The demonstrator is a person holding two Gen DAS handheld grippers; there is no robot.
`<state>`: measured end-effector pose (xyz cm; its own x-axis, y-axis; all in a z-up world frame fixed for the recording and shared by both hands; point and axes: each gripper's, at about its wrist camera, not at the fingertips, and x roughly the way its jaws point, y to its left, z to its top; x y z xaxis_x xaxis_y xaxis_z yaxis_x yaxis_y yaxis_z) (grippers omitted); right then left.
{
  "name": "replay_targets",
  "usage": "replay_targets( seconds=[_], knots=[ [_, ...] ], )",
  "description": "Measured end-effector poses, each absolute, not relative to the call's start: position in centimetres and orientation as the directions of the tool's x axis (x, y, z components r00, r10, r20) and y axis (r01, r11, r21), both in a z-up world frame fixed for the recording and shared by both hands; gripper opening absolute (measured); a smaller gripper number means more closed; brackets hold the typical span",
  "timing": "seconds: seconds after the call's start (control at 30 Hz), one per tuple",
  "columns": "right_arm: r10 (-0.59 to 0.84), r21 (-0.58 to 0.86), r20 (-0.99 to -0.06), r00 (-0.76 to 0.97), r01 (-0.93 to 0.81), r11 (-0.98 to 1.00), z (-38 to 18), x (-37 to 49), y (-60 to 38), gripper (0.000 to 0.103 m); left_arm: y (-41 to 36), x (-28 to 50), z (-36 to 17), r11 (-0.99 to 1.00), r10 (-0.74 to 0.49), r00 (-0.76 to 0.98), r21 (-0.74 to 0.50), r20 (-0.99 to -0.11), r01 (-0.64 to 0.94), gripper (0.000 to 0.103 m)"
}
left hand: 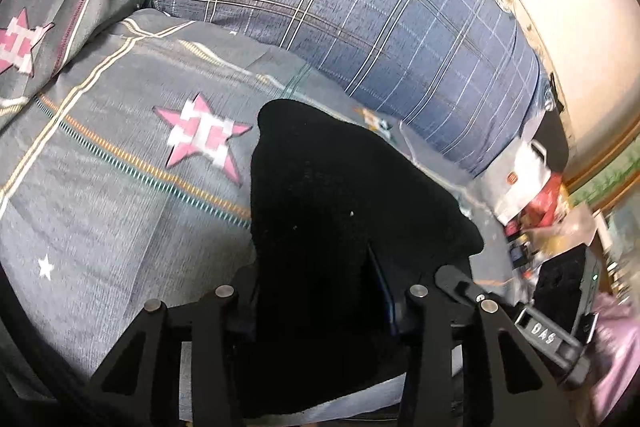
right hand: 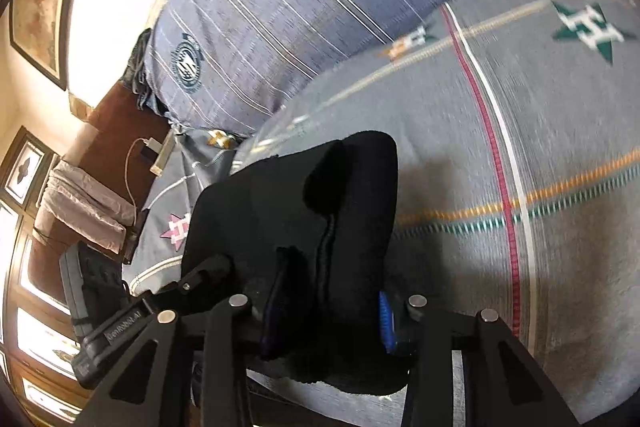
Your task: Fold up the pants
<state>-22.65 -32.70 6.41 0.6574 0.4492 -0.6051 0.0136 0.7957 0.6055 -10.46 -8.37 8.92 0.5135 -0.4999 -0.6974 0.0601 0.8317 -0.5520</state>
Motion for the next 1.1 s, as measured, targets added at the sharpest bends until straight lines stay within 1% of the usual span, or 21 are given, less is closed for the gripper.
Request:
replay_targets(
  seconds=[0.13, 0.27, 0.4, 0.43, 0.47, 0.5, 0.53, 0.57, 0.6, 0.63, 0.67, 0.7, 0.73, 0.87, 0.9, 0.97, 1.1],
  knots=[
    [0.445, 0.58, -0.628, 0.638, 0.003, 0.815, 9.7, -19.2, -33.1, 0.04, -9.7, -5.8, 11.3, 0.856, -0.471, 0.475, -0.516, -0.743, 0.041, 0.045],
    [0.425, 0.564, -0.636, 0.644, 0.012, 0.825, 11.0, -15.1, -34.3, 0.04, -11.3, -1.2, 12.1, 0.871, -0.456, 0.472, -0.489, -0.755, 0.059, 0.045],
    [0.429, 0.619, -0.599, 0.676, 0.051, 0.784, 8.7, -13.1, -36.4, 0.04, -12.0, 0.3, 9.2, 0.853, -0.487, 0.489, -0.514, -0.724, 0.089, 0.045],
    [0.427, 0.633, -0.607, 0.67, 0.084, 0.769, 7.3, -12.7, -36.9, 0.04, -12.2, 0.5, 7.9, 0.857, -0.48, 0.475, -0.51, -0.738, 0.073, 0.045],
    [0.427, 0.634, -0.621, 0.657, 0.102, 0.766, 6.6, -12.3, -37.1, 0.04, -12.7, 0.8, 6.1, 0.872, -0.456, 0.43, -0.487, -0.779, 0.043, 0.045],
    [0.418, 0.616, -0.657, 0.627, 0.129, 0.777, 5.6, -11.6, -37.2, 0.04, -13.1, 1.0, 5.1, 0.885, -0.44, 0.406, -0.465, -0.801, 0.042, 0.046],
    [0.392, 0.587, -0.698, 0.599, 0.166, 0.792, 4.6, -11.0, -37.2, 0.04, -13.3, 1.2, 4.7, 0.898, -0.417, 0.411, -0.437, -0.811, 0.049, 0.048],
    [0.393, 0.591, -0.706, 0.59, 0.185, 0.785, 4.2, -10.7, -37.4, 0.043, -13.4, 1.3, 4.7, 0.904, -0.407, 0.426, -0.422, -0.808, 0.062, 0.049],
    [0.403, 0.608, -0.7, 0.59, 0.196, 0.769, 3.9, -10.6, -37.6, 0.048, -13.4, 1.4, 4.9, 0.906, -0.404, 0.431, -0.417, -0.807, 0.07, 0.05],
    [0.41, 0.621, -0.693, 0.592, 0.203, 0.757, 3.8, -10.6, -37.7, 0.049, -13.3, 1.5, 5.0, 0.905, -0.407, 0.43, -0.42, -0.806, 0.069, 0.05],
    [0.41, 0.622, -0.695, 0.591, 0.207, 0.756, 3.8, -10.4, -37.7, 0.053, -13.2, 1.5, 4.9, 0.902, -0.41, 0.426, -0.427, -0.806, 0.062, 0.056],
    [0.409, 0.617, -0.7, 0.585, 0.207, 0.759, 3.7, -10.3, -37.7, 0.059, -13.2, 1.4, 4.7, 0.903, -0.407, 0.425, -0.425, -0.809, 0.057, 0.063],
    [0.412, 0.617, -0.699, 0.584, 0.203, 0.761, 3.7, -10.4, -37.6, 0.059, -13.1, 1.3, 4.6, 0.91, -0.392, 0.426, -0.411, -0.815, 0.049, 0.069],
    [0.41, 0.611, -0.706, 0.577, 0.203, 0.765, 4.3, -11.4, -37.2, 0.06, -12.3, 1.2, 5.4, 0.917, -0.369, 0.441, -0.397, -0.818, 0.032, 0.069],
    [0.404, 0.604, -0.712, 0.574, 0.206, 0.77, 4.3, -11.6, -37.0, 0.062, -12.2, 1.2, 5.4, 0.92, -0.362, 0.445, -0.391, -0.819, 0.03, 0.069],
    [0.392, 0.583, -0.729, 0.561, 0.21, 0.785, 4.2, -12.0, -37.0, 0.064, -12.2, 1.3, 5.3, 0.93, -0.336, 0.432, -0.366, -0.837, 0.016, 0.072],
    [0.361, 0.535, -0.747, 0.559, 0.182, 0.825, 4.2, -11.9, -36.4, 0.063, -12.6, 1.0, 4.8, 0.926, -0.349, 0.416, -0.377, -0.84, 0.016, 0.071]
  ],
)
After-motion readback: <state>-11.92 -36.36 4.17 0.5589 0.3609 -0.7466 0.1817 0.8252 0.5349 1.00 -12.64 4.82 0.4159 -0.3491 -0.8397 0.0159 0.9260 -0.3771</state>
